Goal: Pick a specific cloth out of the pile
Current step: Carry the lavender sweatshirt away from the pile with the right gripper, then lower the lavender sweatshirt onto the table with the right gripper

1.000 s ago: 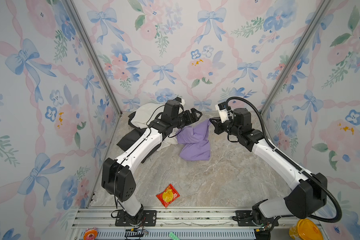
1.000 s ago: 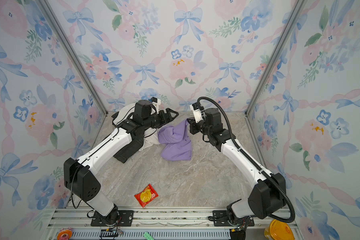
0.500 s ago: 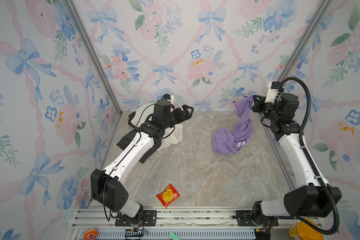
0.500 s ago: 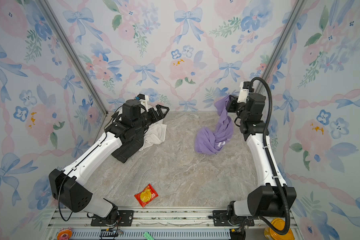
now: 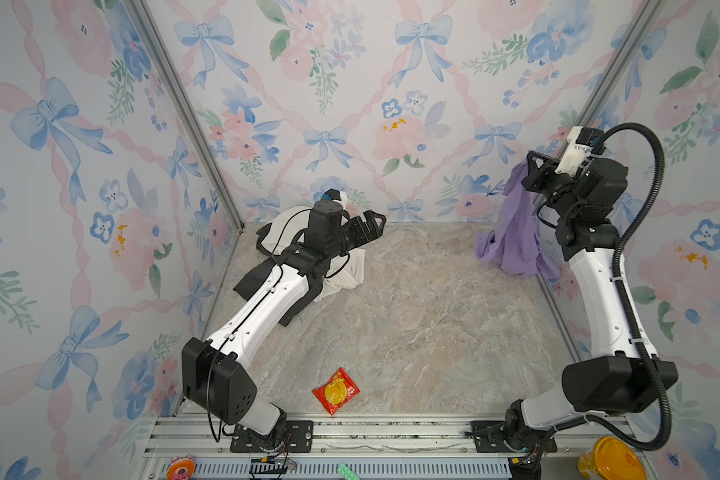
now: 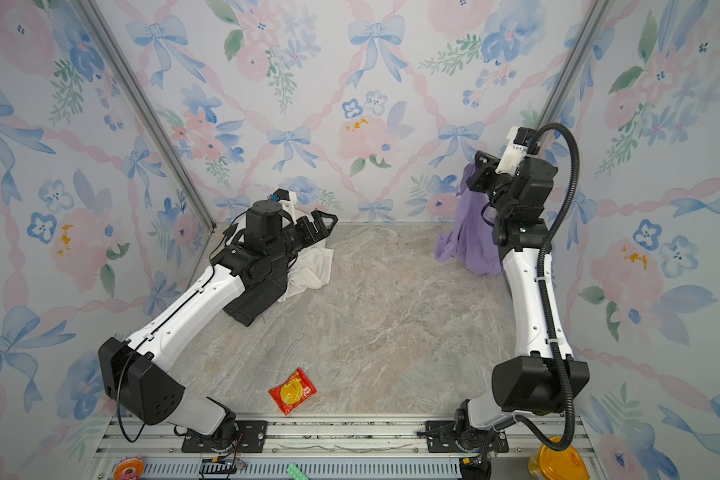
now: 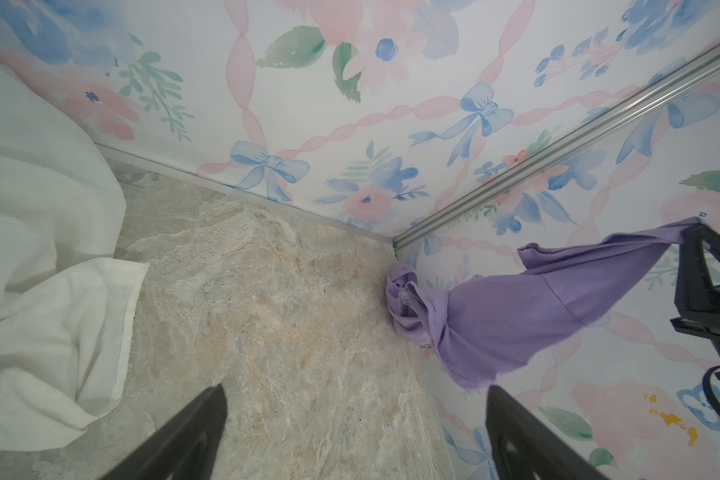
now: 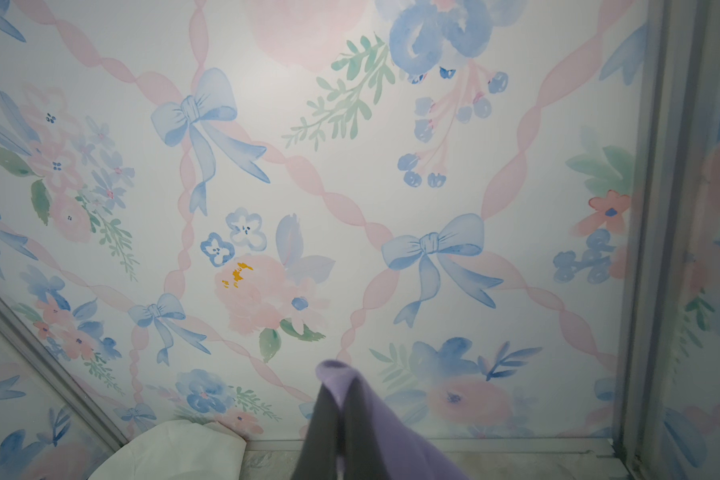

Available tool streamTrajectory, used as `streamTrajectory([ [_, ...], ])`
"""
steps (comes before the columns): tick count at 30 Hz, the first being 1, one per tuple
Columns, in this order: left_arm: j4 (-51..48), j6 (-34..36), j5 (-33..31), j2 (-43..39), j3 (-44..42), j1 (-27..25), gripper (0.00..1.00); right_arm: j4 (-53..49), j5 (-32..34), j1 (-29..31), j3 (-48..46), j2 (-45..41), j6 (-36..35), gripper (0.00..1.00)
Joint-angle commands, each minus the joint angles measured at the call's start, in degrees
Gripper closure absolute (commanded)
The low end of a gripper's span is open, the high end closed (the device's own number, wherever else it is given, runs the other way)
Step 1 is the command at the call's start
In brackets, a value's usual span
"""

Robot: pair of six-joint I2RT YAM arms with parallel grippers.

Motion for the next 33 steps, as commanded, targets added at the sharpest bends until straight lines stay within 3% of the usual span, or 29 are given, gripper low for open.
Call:
streamTrajectory([
  [1,0.5,0.3,-1.1,-2.1,-1.2,0.2,0.02,1.8,-1.6,0.0,0.8,-0.4,-0.3,1.00],
  [14,1.7,-0.4,-1.7,-3.2,-2.6,0.3,0.02,3.8,-2.4,-0.3,6.1,1.1,1.0,1.00],
  [33,2.2,-0.9,-2.2,-3.9,-3.8,0.4,0.02,0.8,-2.7,-2.8,31.0,10.7,1.8,1.00],
])
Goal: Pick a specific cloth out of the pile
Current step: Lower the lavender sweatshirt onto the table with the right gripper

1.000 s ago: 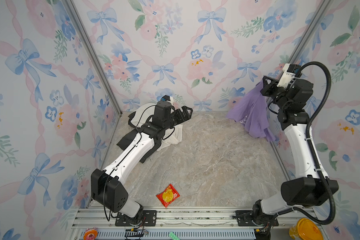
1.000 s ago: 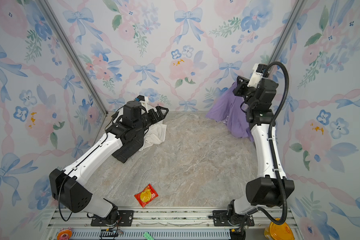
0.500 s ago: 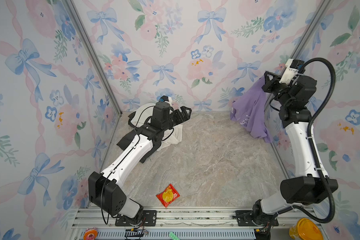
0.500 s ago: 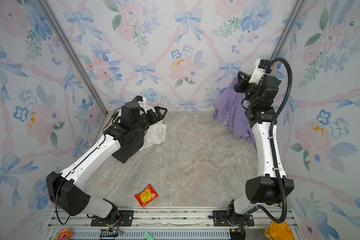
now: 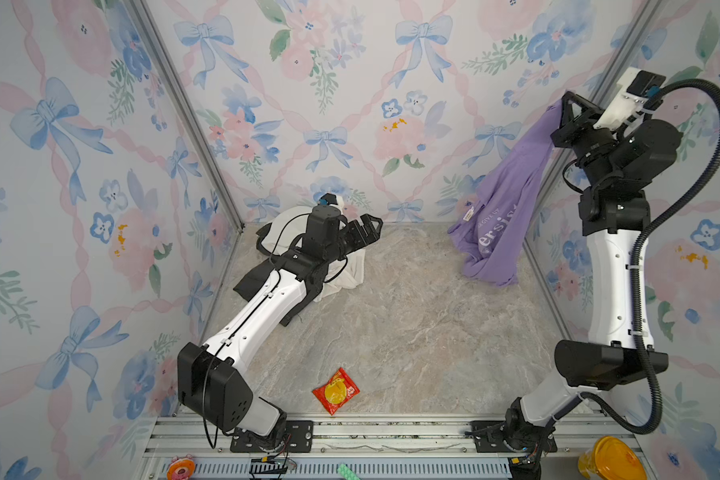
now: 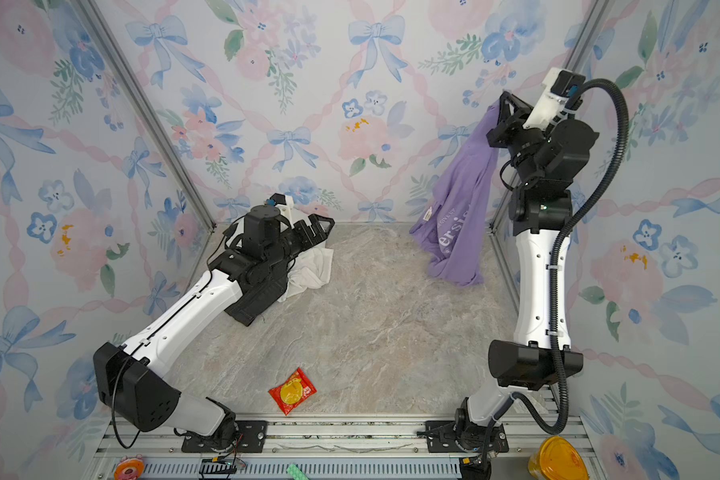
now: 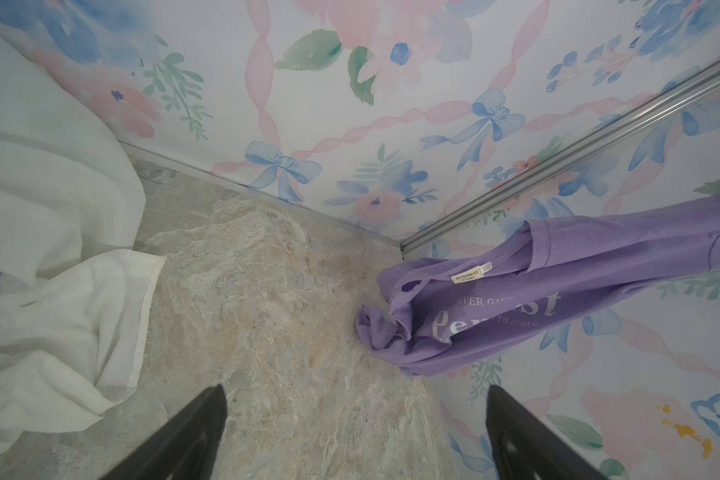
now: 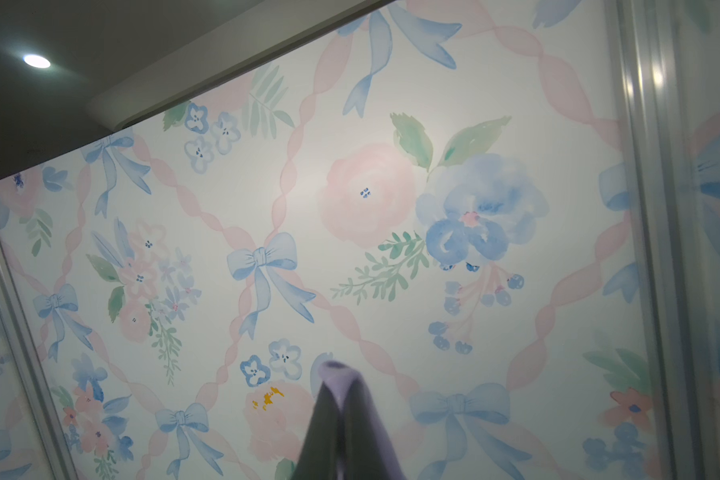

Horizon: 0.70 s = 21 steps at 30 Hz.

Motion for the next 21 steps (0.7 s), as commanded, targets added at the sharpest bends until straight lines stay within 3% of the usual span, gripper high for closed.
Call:
streamTrajectory([
  [1,1.4,-0.3,-0.7,-1.9,-1.0,0.5,0.02,0.5,-1.4,-0.8,1.9,0.6,0.3,1.00],
  [8,1.4,-0.2,-1.1,-2.4,-1.6,0.6,0.02,-2.1,-2.1,-1.0,-7.8,-2.9,-3.5,1.00],
  [21,1.6,-0.8,-0.4,-1.7,-1.5,0.7,0.02,-11.0,6.4,-0.7,-43.1,-15.6,-12.6,1.00],
])
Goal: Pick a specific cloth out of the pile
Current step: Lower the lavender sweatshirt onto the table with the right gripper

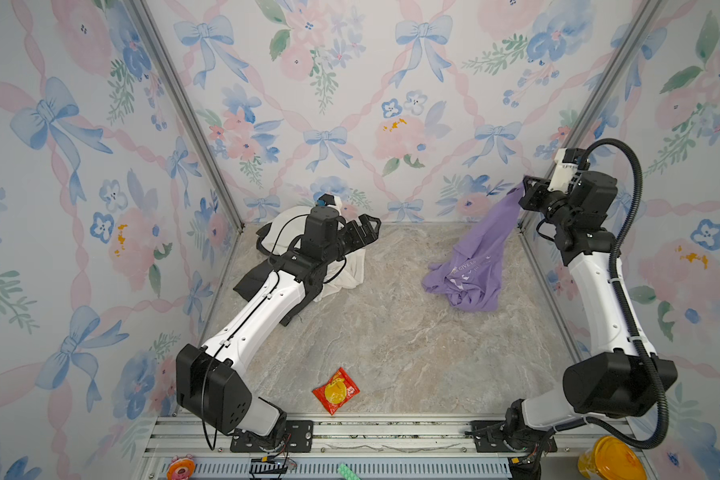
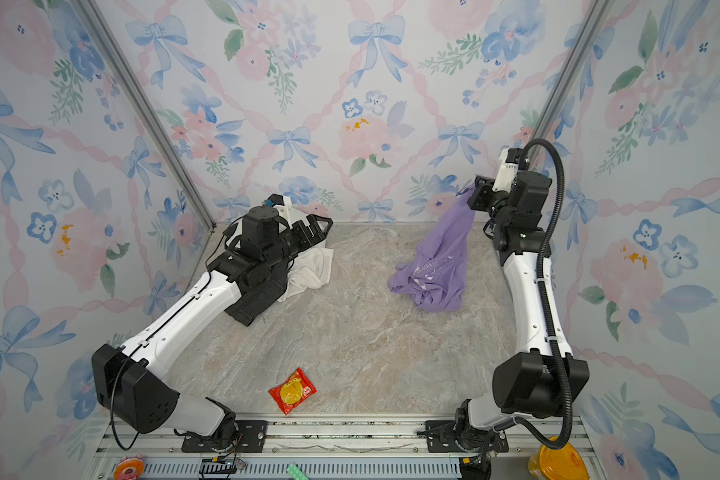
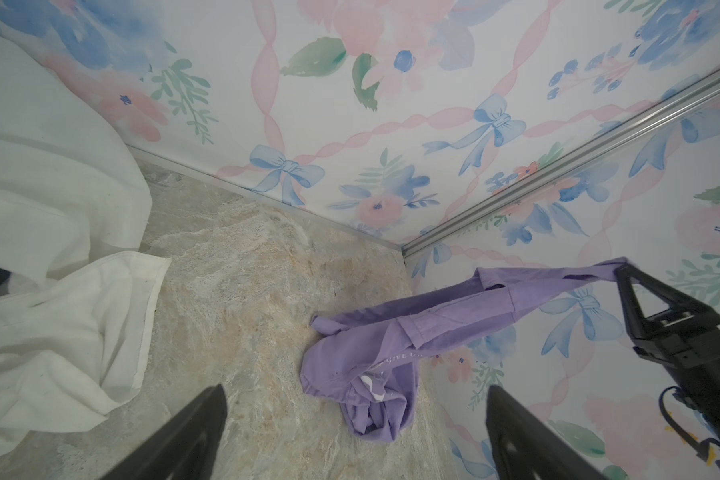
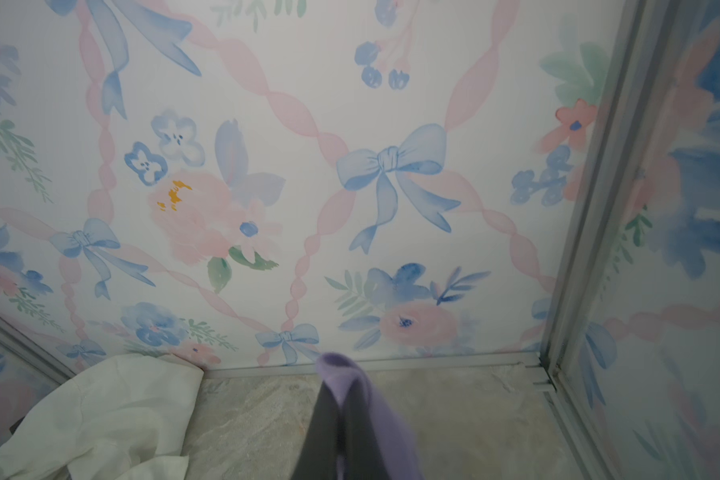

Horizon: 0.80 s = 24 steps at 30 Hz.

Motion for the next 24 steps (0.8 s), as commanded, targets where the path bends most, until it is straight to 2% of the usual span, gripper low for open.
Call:
streamTrajectory([
  [1,0.8,-0.5,0.1,-1.0,-0.5,0.3,0.02,-4.2,4.8,0.0,-6.3,-3.4,-3.7,1.00],
  [5,0.8,-0.9,0.4,-0.6,-0.6,0.3,0.02,-8.8,9.2,0.2,-12.6,-3.9,-3.8,1.00],
  [12,0.8,-1.1,0.2,-0.6,-1.1,0.3,0.02,-16.8,10.1,0.6,-18.1,-0.8,-2.3,1.00],
  [17,0.8,-1.1,0.0,-0.9,-1.9,0.3,0.02,-21.0,8.3,2.0,-20.2,3.2,-2.0,0.99],
  [22,0.8,-1.5,0.1,-0.8,-2.3,0.3,0.02,-22.3,8.0,6.0,-21.1,6.4,-1.8,0.90],
  [24,0.8,-1.5,0.0,-0.9,-2.4,0.3,0.02,-22.5,7.4,7.5,-21.1,7.5,-1.5,0.82],
])
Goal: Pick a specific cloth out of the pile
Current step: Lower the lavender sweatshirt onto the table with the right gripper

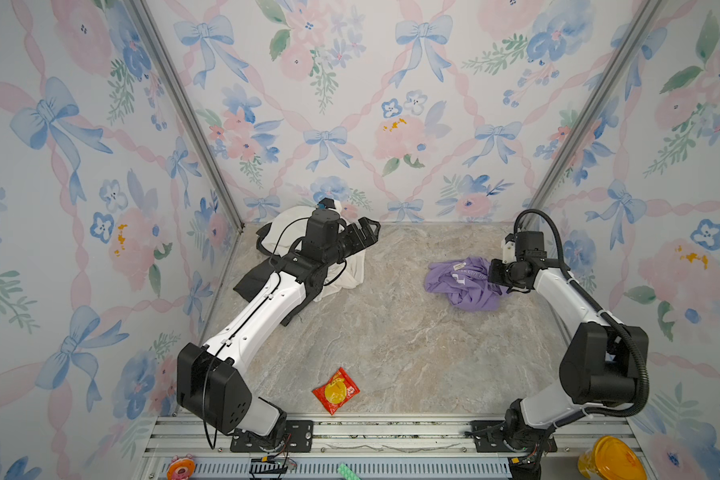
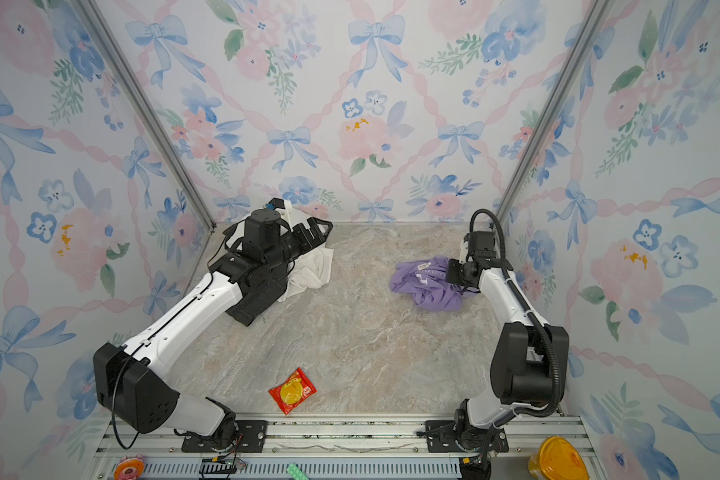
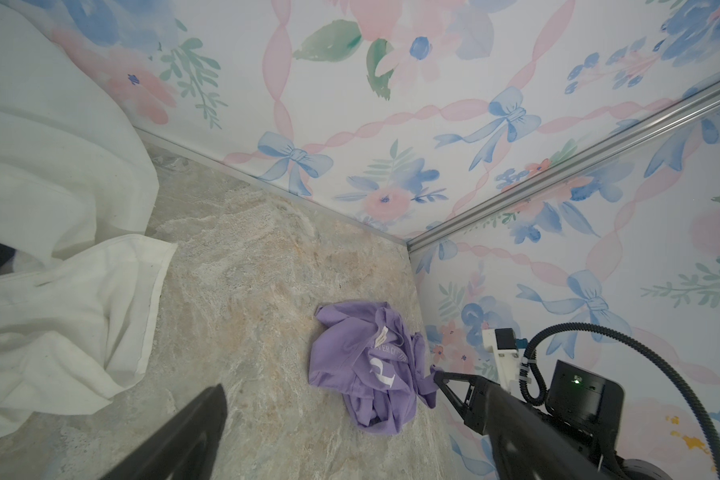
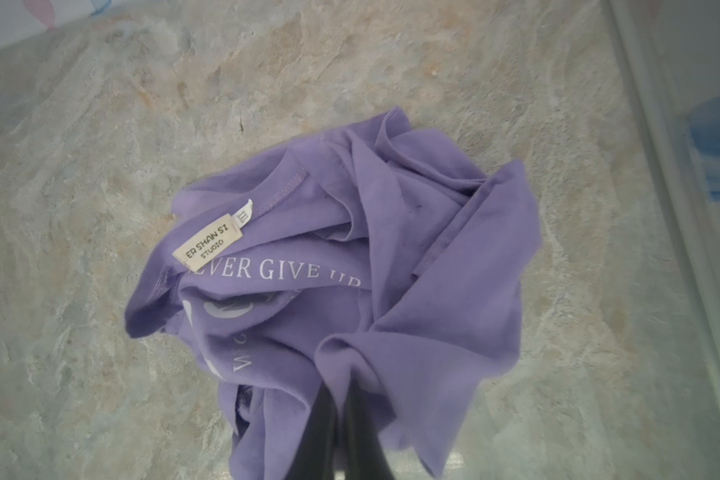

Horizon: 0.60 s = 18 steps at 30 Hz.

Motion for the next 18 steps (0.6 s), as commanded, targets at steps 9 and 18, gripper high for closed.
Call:
streamTrajectory([
  [9,1.2,-0.5,-0.6,-2.3,-2.7,0.5,0.02,-4.6,-1.6,5.9,-0.7,8.7,1.7,0.57],
  [18,1.1,-0.4,-0.9,-4.4,-4.6,1.5,0.02,-5.8,2.4,5.6,1.5,15.4,2.7,0.68],
])
